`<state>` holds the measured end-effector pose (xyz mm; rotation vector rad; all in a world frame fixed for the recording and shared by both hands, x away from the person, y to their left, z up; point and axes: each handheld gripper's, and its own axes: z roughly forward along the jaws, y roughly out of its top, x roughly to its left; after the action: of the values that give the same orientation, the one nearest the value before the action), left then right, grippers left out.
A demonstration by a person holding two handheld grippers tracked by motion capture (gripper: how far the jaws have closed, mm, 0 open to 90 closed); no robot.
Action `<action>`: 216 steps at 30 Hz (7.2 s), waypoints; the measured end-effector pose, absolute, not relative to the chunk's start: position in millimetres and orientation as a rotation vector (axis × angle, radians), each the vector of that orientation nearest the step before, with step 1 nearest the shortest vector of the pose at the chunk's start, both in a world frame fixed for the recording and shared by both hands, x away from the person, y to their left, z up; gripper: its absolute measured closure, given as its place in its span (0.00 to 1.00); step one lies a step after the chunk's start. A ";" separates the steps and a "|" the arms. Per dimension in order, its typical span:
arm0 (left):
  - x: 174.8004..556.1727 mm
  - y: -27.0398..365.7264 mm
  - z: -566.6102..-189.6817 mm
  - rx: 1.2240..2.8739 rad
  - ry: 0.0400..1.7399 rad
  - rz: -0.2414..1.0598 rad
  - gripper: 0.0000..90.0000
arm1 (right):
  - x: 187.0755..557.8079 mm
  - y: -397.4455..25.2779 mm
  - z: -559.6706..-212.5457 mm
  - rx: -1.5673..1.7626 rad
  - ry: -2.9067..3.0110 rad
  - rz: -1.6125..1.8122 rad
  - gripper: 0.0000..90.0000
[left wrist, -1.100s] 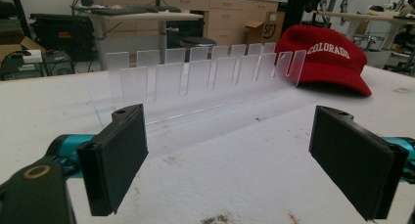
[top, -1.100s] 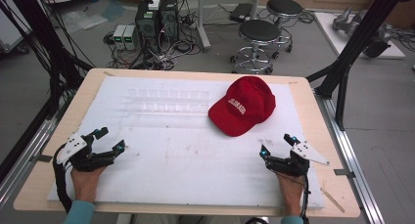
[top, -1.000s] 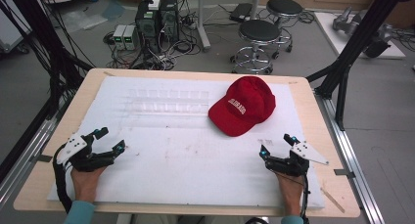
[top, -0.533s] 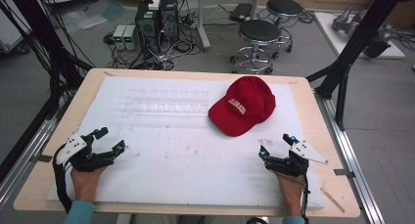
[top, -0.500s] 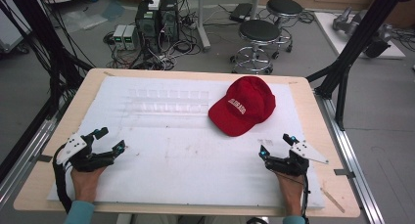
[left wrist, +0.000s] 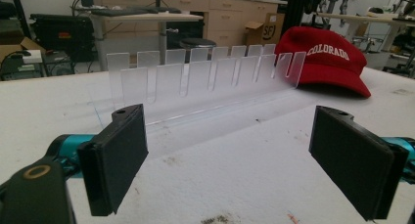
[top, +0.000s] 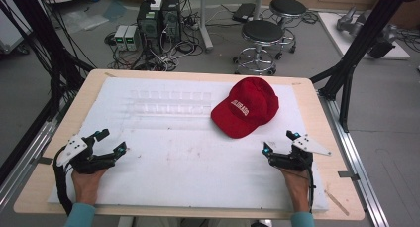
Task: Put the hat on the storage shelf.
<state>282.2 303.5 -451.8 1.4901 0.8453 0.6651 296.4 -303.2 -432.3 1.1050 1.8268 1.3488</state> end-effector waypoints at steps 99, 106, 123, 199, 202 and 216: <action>281.0 295.2 -450.9 1.548 0.826 0.721 0.17 | 436.6 -305.1 -357.1 1.225 2.109 1.368 0.94; 282.4 297.5 -450.7 1.531 0.854 0.708 0.17 | 413.5 -294.0 -333.9 1.138 2.095 1.537 0.94; 280.7 299.1 -442.9 1.494 0.853 0.646 0.16 | 380.8 -247.6 -300.4 0.841 2.168 1.698 0.94; 369.2 115.9 -333.2 1.780 0.369 -0.144 0.10 | 332.5 -151.6 -271.6 0.194 2.477 1.779 0.94; 368.5 115.9 -333.3 1.789 0.363 -0.130 0.19 | 332.6 -151.1 -271.9 0.186 2.482 1.779 0.94; 358.5 114.5 -329.6 1.821 0.306 -0.064 0.77 | 332.2 -148.8 -277.3 0.194 2.492 1.726 0.93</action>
<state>358.5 114.5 -329.6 1.8208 0.3056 -0.0638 332.2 -148.8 -277.3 0.1940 2.4920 1.7263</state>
